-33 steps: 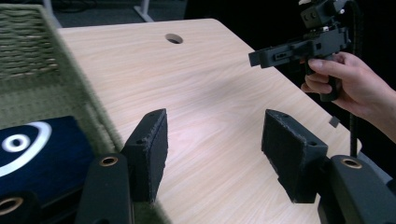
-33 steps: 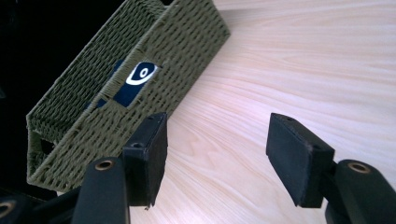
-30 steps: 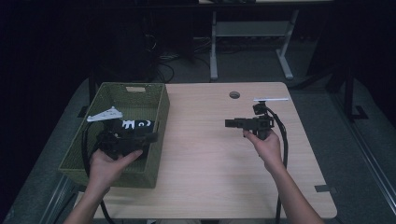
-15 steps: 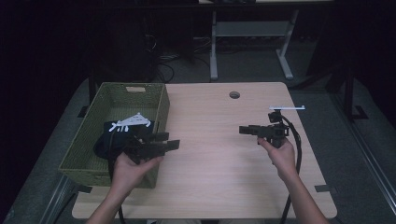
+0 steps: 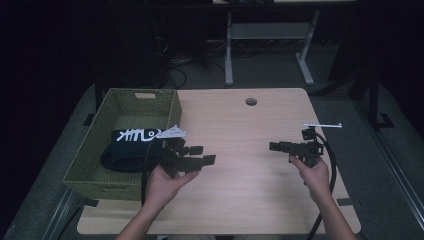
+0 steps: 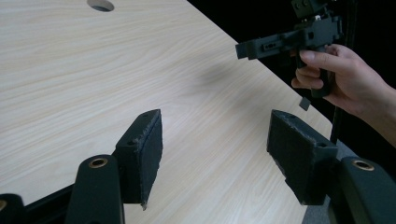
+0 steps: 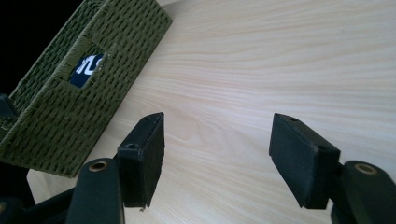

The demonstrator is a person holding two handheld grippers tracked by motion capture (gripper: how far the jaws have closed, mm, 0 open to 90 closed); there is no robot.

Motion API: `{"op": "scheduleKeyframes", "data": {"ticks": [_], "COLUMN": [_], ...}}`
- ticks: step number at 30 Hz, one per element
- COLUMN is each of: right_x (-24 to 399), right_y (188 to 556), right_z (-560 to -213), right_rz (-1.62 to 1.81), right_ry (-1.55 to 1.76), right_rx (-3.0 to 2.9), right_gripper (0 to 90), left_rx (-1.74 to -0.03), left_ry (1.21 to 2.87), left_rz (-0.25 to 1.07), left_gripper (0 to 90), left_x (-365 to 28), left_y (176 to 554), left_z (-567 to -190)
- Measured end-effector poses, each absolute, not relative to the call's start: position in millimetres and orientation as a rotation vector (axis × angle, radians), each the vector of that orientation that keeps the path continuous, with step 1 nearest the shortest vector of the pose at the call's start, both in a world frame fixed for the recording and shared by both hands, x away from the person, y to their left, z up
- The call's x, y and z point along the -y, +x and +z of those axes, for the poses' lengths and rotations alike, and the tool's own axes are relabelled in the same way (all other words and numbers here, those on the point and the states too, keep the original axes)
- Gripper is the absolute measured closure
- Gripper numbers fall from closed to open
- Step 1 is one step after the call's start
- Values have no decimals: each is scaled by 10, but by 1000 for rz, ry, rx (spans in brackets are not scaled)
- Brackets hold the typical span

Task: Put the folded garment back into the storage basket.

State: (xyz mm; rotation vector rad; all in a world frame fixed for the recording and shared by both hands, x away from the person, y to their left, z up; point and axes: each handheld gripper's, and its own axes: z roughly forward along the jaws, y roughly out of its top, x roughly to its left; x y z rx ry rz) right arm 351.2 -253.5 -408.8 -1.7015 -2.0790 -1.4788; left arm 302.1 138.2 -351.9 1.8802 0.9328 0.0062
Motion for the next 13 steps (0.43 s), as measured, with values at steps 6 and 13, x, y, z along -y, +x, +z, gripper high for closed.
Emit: {"op": "scheduleKeyframes", "data": {"ticks": [6, 13], "right_x": [2644, 2822], "right_y": [3438, 3307], "right_z": [-4170, -4269], "right_rz": [-1463, -1457], "right_ry": [-1723, -1760], "right_rx": [2078, 2056], "right_gripper": [347, 337], "left_rx": [-941, -949], "left_ry": [1874, 1886], "left_rz": [-22, -62], "left_gripper": [337, 325], "left_x": [-1183, -1015], "left_y": [3073, 3100], "left_z": [-3706, -3903]}}
